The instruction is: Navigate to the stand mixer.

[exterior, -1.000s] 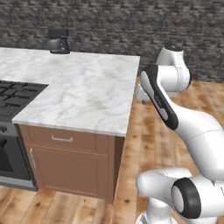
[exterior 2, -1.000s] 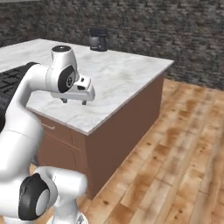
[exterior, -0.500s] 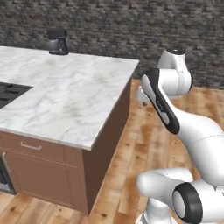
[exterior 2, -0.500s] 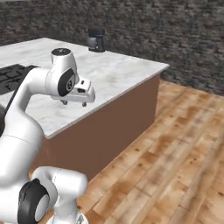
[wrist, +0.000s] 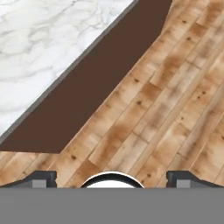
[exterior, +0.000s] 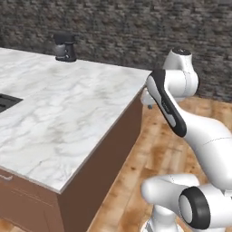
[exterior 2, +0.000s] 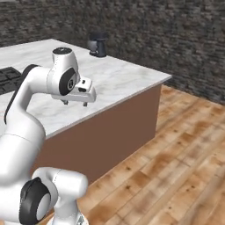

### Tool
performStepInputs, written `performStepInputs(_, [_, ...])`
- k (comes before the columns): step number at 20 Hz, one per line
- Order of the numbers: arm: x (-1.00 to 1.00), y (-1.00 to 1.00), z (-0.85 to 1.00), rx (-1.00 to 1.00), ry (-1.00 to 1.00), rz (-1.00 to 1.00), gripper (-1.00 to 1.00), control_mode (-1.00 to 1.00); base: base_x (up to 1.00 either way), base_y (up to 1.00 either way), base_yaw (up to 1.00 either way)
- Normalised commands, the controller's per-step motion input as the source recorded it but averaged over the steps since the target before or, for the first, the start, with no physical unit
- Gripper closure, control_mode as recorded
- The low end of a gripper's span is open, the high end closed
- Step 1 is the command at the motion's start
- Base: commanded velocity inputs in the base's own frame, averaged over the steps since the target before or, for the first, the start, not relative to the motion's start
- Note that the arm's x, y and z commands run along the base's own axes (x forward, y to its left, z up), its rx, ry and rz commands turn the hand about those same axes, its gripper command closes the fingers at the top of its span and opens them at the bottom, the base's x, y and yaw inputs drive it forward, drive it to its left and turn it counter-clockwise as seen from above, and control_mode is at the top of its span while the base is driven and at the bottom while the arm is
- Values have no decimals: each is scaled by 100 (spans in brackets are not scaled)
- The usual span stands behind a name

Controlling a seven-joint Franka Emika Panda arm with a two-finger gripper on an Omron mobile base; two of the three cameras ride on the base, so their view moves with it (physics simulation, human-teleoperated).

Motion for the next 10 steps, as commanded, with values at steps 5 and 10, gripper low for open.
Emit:
performStepInputs(5, [0, 0, 0, 0, 0, 0, -100, 100, 100, -99, 30])
performStepInputs(10, [0, 0, 0, 0, 0, 0, -100, 100, 100, -93, 31])
